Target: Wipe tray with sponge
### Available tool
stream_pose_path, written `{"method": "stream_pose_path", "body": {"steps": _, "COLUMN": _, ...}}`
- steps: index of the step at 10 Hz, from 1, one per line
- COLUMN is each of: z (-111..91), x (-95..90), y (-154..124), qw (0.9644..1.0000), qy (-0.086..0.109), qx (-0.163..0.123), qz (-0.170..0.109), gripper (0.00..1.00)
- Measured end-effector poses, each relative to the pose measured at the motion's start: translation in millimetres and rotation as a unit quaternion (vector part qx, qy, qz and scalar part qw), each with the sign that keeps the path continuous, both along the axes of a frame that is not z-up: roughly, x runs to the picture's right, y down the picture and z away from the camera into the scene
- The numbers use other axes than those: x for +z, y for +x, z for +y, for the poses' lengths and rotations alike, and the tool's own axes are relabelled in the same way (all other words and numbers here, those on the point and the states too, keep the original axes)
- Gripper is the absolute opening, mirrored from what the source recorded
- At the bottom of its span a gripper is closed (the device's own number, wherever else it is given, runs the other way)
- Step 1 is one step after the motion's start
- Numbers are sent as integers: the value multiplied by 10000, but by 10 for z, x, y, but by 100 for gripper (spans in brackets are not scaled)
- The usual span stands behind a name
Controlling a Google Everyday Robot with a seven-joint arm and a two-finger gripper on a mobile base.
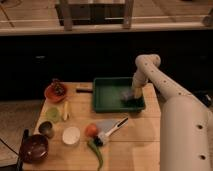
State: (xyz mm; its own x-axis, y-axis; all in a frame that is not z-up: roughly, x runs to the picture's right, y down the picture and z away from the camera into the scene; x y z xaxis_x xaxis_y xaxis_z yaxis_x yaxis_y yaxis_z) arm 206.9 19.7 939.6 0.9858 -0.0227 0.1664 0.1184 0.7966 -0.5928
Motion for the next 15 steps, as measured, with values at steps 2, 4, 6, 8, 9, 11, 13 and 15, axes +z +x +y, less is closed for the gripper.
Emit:
{"method": "stream_pose_path", "body": {"steps": 2, "z": -41, "x": 51, "y": -190, "qw": 9999, "qy": -20, "qx": -97, "qz": -103, "gripper": 0}}
{"method": "stream_pose_path", "body": {"steps": 4, "z": -18, "x": 60, "y": -651, "qw": 9986, "qy": -66, "qx": -333, "qz": -407, "gripper": 0}}
{"method": "stream_pose_path", "body": {"steps": 6, "z": 65, "x": -1, "y": -913, "qw": 9968, "qy": -62, "qx": -481, "qz": -632, "gripper": 0}}
{"method": "stream_pose_path", "body": {"steps": 8, "z": 182, "x": -63, "y": -1039, "qw": 9960, "qy": -93, "qx": -505, "qz": -737, "gripper": 0}}
{"method": "stream_pose_path", "body": {"steps": 9, "z": 255, "x": -101, "y": -1021, "qw": 9959, "qy": -122, "qx": -484, "qz": -749, "gripper": 0}}
{"method": "stream_pose_path", "body": {"steps": 11, "z": 342, "x": -147, "y": -849, "qw": 9967, "qy": -166, "qx": -385, "qz": -689, "gripper": 0}}
{"method": "stream_pose_path", "body": {"steps": 13, "z": 377, "x": -161, "y": -525, "qw": 9979, "qy": -197, "qx": -223, "qz": -577, "gripper": 0}}
{"method": "stream_pose_path", "body": {"steps": 15, "z": 349, "x": -138, "y": 133, "qw": 9990, "qy": -271, "qx": 49, "qz": -342, "gripper": 0}}
